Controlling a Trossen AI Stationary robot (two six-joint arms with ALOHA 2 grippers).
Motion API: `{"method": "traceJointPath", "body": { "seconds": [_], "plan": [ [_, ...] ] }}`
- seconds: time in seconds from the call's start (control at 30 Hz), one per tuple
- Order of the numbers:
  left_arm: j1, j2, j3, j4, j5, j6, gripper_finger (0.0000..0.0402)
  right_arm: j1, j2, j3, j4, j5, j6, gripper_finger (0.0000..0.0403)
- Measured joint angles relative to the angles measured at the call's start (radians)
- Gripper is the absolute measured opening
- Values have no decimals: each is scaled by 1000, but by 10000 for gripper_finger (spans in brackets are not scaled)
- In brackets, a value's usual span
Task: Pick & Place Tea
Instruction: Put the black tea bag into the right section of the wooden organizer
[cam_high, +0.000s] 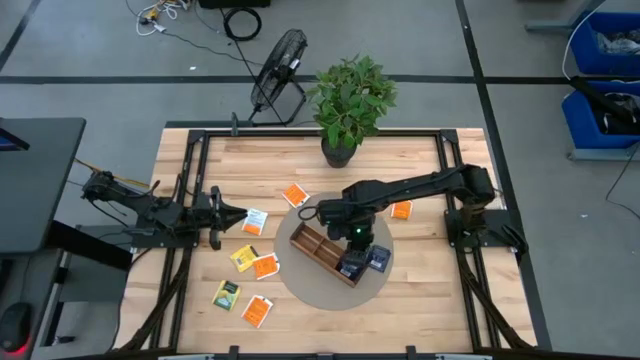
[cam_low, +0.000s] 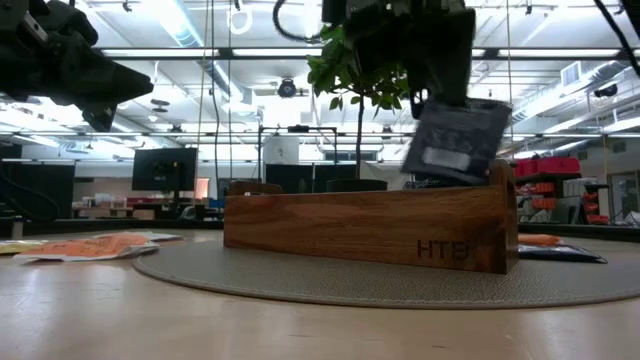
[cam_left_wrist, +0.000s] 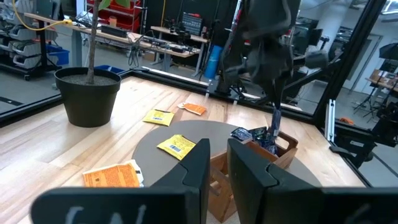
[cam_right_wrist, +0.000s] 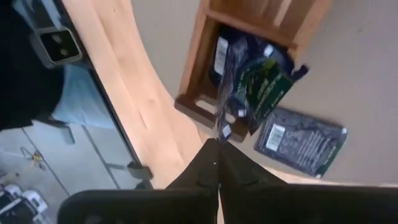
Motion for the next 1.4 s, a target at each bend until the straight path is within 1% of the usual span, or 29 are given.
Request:
{"method": "traceJointPath", "body": {
  "seconds": [0.13,0.43,0.67,0.97,1.07,1.27,1.4],
  "plan": [
    [0,0,0,0,0,13,58,1,24,0,-6,-32,-16,0],
    [0,0,0,0,0,14,58,0,41,3,26,-33,-18,0],
    [0,0,0,0,0,10,58,0,71,2,15,-52,1,0],
    [0,0,0,1,0,7,58,-45,67,2,10,4,61,0],
    [0,0,0,1,0,-3,58,-51,67,2,15,2,58,0],
    [0,0,0,0,0,-4,58,-31,67,2,19,2,81,0],
    [0,0,0,-1,0,-3,58,-9,74,1,62,-7,97,0]
  ]
}}
